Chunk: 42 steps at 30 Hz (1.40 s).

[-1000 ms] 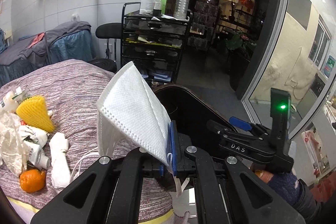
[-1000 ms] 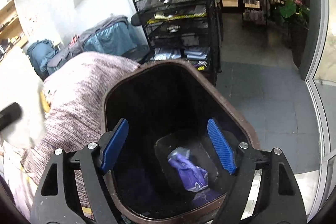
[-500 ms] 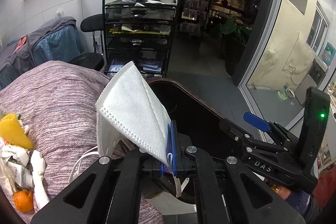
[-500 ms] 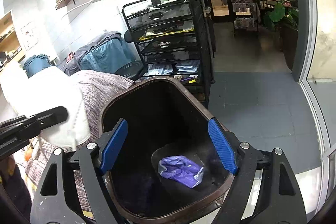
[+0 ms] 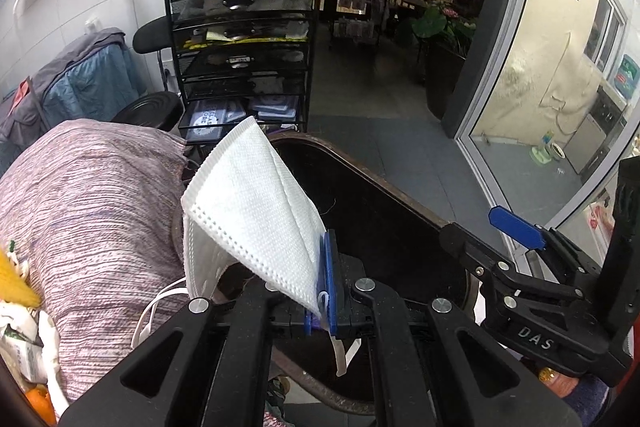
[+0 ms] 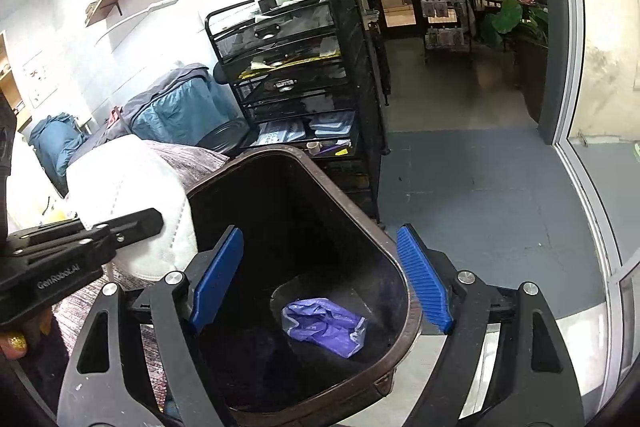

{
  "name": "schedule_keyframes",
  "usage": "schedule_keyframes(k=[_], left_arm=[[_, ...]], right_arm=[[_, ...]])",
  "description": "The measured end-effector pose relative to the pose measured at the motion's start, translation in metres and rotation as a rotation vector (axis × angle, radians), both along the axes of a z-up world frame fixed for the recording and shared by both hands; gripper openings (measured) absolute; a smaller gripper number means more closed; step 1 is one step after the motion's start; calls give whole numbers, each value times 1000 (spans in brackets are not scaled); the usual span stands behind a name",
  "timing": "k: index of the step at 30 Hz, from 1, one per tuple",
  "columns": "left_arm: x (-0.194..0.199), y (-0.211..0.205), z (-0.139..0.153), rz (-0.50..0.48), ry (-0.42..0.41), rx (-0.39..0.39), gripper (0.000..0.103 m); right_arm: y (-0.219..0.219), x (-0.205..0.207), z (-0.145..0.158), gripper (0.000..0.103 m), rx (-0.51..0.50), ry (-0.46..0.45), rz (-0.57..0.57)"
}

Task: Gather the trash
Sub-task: 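Lower the white mask into the bin and open the left gripper, then move both tools back over the trash on the bed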

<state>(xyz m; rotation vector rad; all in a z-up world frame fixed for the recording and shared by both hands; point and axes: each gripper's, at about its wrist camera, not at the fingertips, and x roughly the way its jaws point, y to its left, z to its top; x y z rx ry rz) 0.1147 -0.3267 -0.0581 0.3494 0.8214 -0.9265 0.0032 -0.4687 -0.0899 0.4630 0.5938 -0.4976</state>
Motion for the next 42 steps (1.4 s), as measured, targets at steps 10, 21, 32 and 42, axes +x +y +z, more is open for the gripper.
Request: schedule_keyframes(k=[10, 21, 32, 42], left_arm=[[-1, 2, -3, 36, -73, 41, 79], [-5, 23, 16, 84, -115, 10, 91], [-29, 79, 52, 165, -252, -100, 95], [-35, 142, 69, 289, -307, -164, 97]], right_arm=[[-4, -3, -1, 82, 1, 7, -22], [1, 2, 1, 84, 4, -6, -2], [33, 10, 22, 85, -27, -83, 98], [83, 30, 58, 96, -41, -181, 264]])
